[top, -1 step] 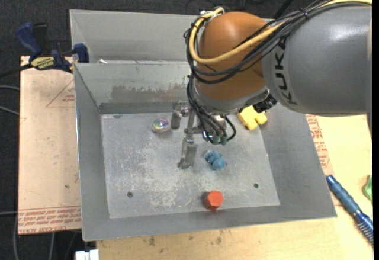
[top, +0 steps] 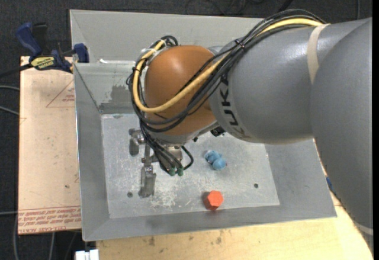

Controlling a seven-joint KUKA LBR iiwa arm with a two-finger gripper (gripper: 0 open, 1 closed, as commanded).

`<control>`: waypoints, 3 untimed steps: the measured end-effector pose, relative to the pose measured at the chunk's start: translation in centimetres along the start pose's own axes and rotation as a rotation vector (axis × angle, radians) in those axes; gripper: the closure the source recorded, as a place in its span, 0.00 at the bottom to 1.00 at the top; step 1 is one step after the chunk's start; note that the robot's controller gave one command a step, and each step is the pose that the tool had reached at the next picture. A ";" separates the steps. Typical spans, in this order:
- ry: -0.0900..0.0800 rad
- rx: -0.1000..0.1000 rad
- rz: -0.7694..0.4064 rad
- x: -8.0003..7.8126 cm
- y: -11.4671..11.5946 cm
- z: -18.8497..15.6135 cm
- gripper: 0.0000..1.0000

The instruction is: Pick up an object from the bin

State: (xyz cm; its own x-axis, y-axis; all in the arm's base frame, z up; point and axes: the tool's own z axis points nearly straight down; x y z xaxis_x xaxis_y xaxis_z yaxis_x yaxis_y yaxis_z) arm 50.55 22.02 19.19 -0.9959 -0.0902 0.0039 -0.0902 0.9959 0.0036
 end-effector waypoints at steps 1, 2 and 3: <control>0.000 0.004 -0.400 -1.4 -7.6 10.2 0.00; -0.011 0.003 -0.202 -3.3 -9.5 1.9 0.00; 0.002 0.003 -0.047 3.5 -9.5 7.4 0.00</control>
Offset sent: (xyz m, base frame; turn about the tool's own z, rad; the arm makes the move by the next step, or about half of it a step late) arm 0.0212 -0.0730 -0.1006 -0.4037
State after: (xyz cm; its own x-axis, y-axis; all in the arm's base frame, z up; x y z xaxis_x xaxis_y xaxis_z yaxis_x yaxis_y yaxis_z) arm 47.85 12.22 11.81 -0.9905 -0.1372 0.0054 -0.1372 0.9905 0.0012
